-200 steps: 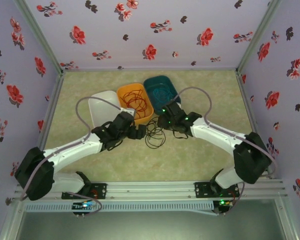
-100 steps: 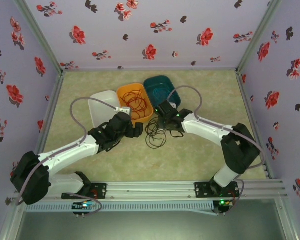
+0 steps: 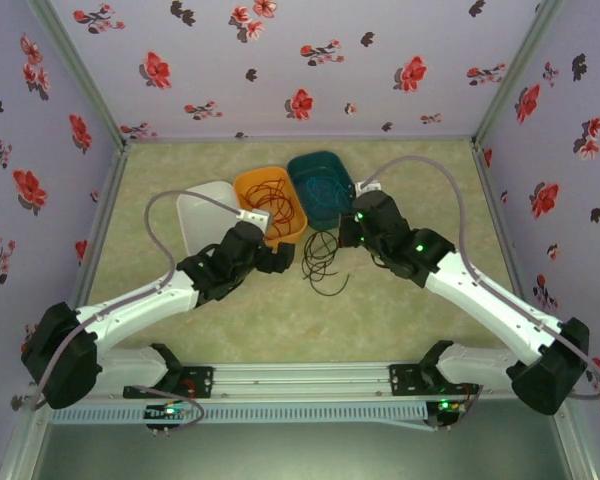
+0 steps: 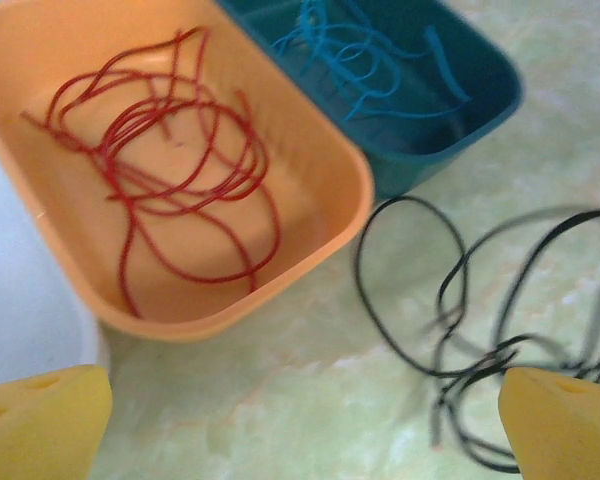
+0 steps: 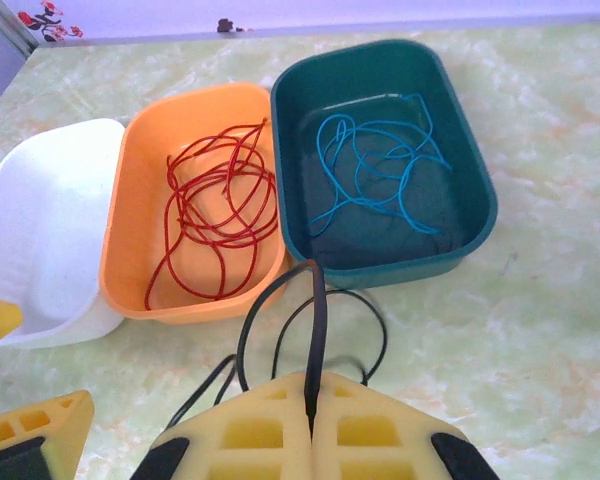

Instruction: Untangle the cables

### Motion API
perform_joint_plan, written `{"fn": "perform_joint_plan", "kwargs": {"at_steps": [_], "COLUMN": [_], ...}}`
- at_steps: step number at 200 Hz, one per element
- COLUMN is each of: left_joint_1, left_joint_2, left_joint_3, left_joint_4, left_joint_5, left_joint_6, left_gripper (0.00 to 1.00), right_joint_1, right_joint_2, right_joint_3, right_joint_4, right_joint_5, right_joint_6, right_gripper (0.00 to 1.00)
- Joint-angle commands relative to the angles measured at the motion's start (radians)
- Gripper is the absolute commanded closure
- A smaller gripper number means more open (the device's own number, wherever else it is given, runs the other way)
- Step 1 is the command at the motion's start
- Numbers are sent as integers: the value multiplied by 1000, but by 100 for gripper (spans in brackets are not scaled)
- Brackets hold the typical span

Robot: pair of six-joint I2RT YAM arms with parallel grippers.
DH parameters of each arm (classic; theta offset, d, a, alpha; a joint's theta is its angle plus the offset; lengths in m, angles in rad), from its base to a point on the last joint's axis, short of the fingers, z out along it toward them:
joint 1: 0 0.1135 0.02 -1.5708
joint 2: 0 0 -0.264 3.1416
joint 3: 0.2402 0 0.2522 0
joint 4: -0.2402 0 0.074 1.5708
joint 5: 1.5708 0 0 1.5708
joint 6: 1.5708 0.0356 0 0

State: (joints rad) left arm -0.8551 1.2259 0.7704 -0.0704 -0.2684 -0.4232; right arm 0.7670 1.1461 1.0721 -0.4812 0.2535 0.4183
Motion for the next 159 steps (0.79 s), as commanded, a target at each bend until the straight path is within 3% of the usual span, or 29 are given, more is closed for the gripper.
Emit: {"fn": "perform_joint_plan", "kwargs": {"at_steps": [1,54,128,159], "left_joint_1": [-24,-64,-82,-91], "left_joint_2": [20,110,231,288], "left_joint_3": [55,131,169,217], "left_joint_4": [135,126,264,296], "left_joint_5": [58,68,133,141], "left_joint_6": [76,123,75,73], "left_gripper": [0,1,23,27], "right_joint_1": [9,11,14,14], "right_joint_2": [-28,-50,-126,-131], "right_joint_3": [-7,41,51,43], "right_joint_4": [-28,-65,3,25], "right_joint_5": [42,52,14,17], "right_joint_6": [-84,-89,-72,-61], "right_gripper": [100,100,100,100]}}
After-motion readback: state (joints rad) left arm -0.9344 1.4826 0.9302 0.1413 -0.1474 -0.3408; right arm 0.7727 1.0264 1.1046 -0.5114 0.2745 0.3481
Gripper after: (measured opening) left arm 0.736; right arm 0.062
